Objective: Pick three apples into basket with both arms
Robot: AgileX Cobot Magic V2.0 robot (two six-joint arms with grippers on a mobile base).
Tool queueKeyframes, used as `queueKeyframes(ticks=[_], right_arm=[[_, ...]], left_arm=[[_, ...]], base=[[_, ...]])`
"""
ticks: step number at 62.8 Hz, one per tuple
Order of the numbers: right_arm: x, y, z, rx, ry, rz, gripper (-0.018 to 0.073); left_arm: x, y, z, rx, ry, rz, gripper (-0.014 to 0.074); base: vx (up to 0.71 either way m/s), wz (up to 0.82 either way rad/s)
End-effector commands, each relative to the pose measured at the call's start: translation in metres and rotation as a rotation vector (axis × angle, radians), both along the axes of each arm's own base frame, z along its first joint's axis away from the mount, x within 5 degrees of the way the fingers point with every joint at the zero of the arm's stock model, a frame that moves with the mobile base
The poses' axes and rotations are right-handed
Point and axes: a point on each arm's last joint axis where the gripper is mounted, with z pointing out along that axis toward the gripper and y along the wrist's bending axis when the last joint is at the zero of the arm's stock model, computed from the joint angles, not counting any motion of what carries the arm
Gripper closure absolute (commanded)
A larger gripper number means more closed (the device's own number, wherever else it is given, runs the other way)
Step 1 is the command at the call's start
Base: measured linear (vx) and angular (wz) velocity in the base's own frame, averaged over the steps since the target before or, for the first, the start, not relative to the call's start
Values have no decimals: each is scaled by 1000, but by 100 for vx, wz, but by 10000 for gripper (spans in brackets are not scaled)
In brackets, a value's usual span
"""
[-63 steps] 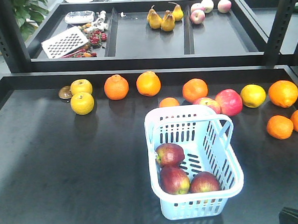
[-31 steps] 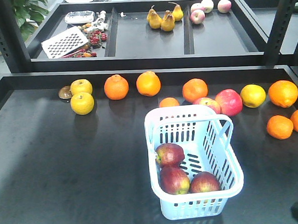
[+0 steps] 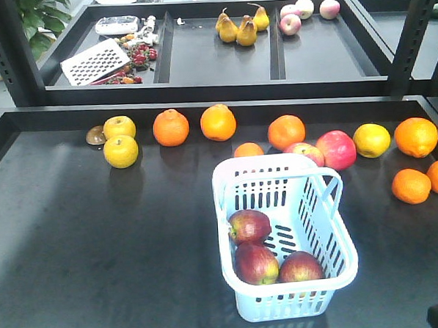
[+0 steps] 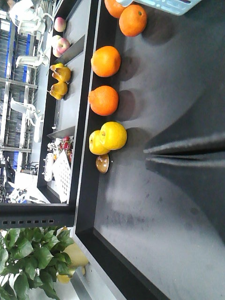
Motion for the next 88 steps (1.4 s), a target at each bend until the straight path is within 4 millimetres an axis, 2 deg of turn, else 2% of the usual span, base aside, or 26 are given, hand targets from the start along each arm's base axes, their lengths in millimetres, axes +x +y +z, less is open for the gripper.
queueKeyframes(ticks=[1, 13, 30, 53, 88], right_arm=[[4, 0, 2, 77, -111, -34, 564], [3, -7, 6, 93, -191, -133, 564], [-14, -16, 25, 105, -480, -239, 564], [-13, -16, 25, 29, -490, -228, 564], [-13, -16, 24, 29, -478, -231, 564]], left_arm=[[-1, 0, 5, -5, -78, 4, 603], [0, 0, 5, -6, -77, 4, 603], [0, 0, 5, -6, -77, 4, 603], [0, 0, 5, -6, -77, 4, 603], [0, 0, 5, -6, -77, 4, 603]], base=[[0, 0], [0, 0], [0, 0], [0, 0], [0, 0]])
